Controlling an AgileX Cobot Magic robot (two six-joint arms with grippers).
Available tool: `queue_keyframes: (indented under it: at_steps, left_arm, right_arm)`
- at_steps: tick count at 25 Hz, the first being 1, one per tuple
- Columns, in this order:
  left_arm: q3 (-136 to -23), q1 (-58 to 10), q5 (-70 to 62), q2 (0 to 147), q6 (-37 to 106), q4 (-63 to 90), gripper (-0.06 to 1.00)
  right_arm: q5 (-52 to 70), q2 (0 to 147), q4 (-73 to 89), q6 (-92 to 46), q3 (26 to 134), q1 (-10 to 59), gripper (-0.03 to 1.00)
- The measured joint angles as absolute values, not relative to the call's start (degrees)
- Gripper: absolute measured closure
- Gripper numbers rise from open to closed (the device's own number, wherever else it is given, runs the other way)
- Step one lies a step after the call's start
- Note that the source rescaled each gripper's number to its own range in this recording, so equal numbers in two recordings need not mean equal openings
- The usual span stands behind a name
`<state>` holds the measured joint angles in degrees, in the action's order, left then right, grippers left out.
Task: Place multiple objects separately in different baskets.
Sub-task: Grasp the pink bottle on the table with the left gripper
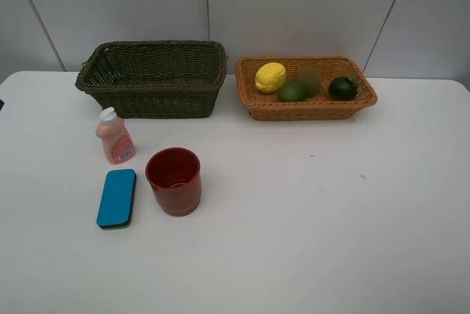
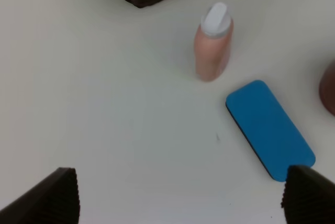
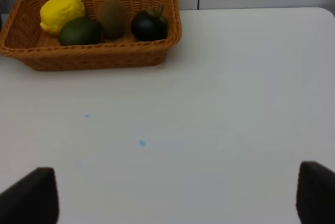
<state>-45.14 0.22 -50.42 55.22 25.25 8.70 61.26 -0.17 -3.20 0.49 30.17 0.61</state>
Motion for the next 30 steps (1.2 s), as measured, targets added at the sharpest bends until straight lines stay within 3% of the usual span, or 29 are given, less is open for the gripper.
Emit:
queue_keyframes:
  at_steps: [11,19,30]
  left_arm:
    - [-48.70,0.22,-45.65,71.00,44.51,13.52,-0.06]
    - [-57.99,0.00,-46.80,79.81,45.75,13.77,-0.06]
    - [-64.16,-7.02,-47.01,94.43,46.87,12.93,-0.06]
  right_arm:
    - [61.26,-0.17,-3.20,0.49,30.17,0.61,-0.03]
    - [61.26,-0.17,-3.20,0.49,30.17,0.61,-0.03]
    - [61.26,-0.17,-3.20,0.49,30.17,0.61,-0.03]
